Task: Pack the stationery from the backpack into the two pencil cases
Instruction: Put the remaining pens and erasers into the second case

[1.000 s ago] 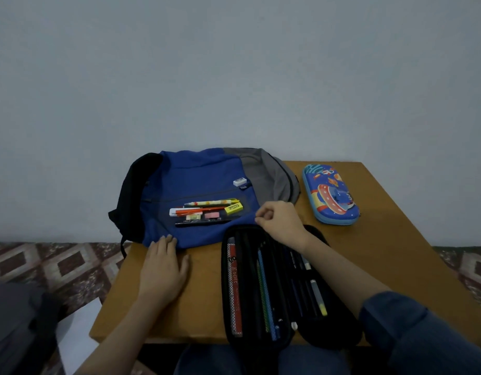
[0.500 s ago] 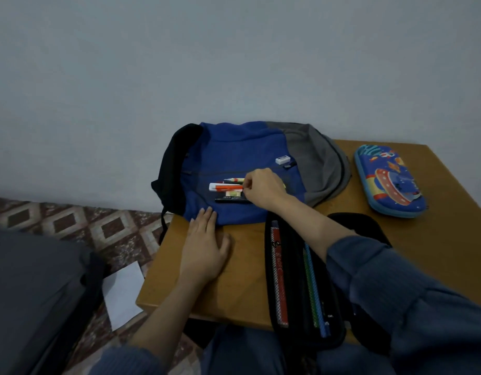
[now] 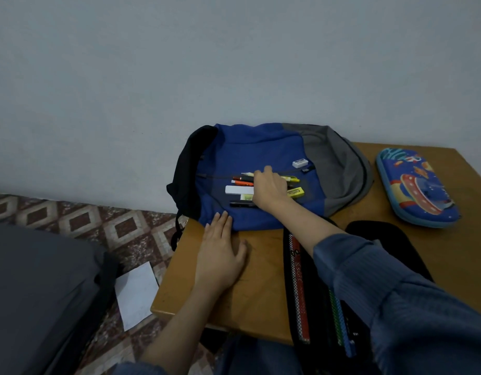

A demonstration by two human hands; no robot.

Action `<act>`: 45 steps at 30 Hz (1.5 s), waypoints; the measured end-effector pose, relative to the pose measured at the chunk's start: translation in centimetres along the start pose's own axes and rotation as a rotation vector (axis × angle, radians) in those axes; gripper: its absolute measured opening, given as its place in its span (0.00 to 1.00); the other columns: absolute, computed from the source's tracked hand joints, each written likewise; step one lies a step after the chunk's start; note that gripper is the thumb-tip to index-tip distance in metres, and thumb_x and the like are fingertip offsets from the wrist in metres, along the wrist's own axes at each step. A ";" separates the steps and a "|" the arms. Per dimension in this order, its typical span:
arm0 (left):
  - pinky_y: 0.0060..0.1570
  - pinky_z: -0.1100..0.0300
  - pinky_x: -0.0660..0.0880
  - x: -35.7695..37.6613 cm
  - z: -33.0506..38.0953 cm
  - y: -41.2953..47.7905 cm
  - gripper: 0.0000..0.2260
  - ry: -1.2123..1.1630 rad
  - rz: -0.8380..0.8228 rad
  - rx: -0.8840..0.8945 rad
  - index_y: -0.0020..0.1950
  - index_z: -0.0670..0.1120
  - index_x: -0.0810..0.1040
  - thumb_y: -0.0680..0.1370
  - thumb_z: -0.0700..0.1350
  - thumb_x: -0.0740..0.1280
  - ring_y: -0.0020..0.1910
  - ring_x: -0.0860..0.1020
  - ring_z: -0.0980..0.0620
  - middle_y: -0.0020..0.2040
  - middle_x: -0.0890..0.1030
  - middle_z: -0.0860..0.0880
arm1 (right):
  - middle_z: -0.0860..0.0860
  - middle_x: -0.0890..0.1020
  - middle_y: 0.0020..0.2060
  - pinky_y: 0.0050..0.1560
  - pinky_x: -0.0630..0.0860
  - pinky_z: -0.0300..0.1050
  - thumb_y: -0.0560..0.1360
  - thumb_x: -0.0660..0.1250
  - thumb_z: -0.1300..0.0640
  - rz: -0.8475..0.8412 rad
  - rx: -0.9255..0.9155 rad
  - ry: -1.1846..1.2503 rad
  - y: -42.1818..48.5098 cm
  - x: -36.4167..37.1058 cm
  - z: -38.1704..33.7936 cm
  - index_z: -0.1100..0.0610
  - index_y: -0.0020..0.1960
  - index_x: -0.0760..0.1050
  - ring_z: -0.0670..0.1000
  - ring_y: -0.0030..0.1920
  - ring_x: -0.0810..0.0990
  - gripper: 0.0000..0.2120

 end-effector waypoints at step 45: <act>0.73 0.57 0.37 3.6 15.0 -4.7 0.26 -0.022 -0.422 0.387 0.76 0.57 0.52 0.80 0.60 0.52 0.76 0.40 0.54 0.78 0.43 0.53 | 0.51 0.69 0.43 0.45 0.80 0.57 0.72 0.64 0.70 0.219 0.300 0.613 -14.5 -5.9 20.8 0.51 0.70 0.60 0.54 0.42 0.74 0.31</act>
Point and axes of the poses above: each hand's wrist, its own y-axis towards the middle knuckle, its own x-axis out of the palm, z = x × y, the point moved 2 cm from there along y, towards the middle knuckle
